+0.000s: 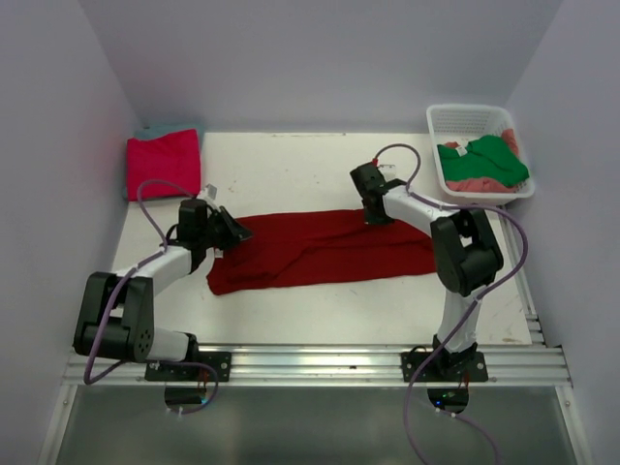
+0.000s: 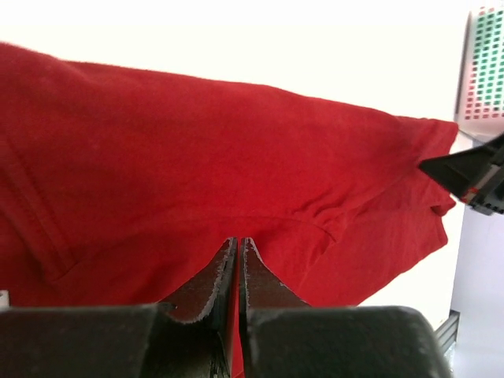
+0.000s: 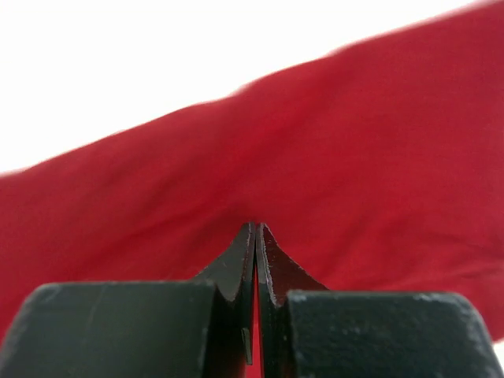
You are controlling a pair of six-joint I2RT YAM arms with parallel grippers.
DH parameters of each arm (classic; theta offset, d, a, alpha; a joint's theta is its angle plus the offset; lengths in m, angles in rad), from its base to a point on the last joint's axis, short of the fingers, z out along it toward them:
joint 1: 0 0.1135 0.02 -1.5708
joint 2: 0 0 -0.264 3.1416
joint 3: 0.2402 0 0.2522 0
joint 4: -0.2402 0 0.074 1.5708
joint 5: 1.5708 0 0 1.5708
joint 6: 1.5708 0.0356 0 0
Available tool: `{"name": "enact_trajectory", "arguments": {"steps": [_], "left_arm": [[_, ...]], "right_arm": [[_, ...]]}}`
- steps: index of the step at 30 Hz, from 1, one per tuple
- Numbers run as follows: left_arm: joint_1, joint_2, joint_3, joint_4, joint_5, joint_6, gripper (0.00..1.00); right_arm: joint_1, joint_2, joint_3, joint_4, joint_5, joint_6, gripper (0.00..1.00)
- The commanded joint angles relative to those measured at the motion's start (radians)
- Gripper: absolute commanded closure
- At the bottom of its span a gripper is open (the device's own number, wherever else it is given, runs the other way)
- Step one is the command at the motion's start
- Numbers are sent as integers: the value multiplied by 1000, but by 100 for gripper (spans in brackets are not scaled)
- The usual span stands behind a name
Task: Fold and stack the t-shirts
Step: Rotate the tshirt 90 degrees
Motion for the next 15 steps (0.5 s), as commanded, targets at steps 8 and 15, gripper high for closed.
{"name": "enact_trajectory", "arguments": {"steps": [8,15], "left_arm": [[3,77,-35,18,-35,25,98],[0,96,-53,13,-59,33,99]], "right_arm": [[-170,-3,-52,-98,250,180,100],[-176,-21,-87,-68,154,170,100]]}}
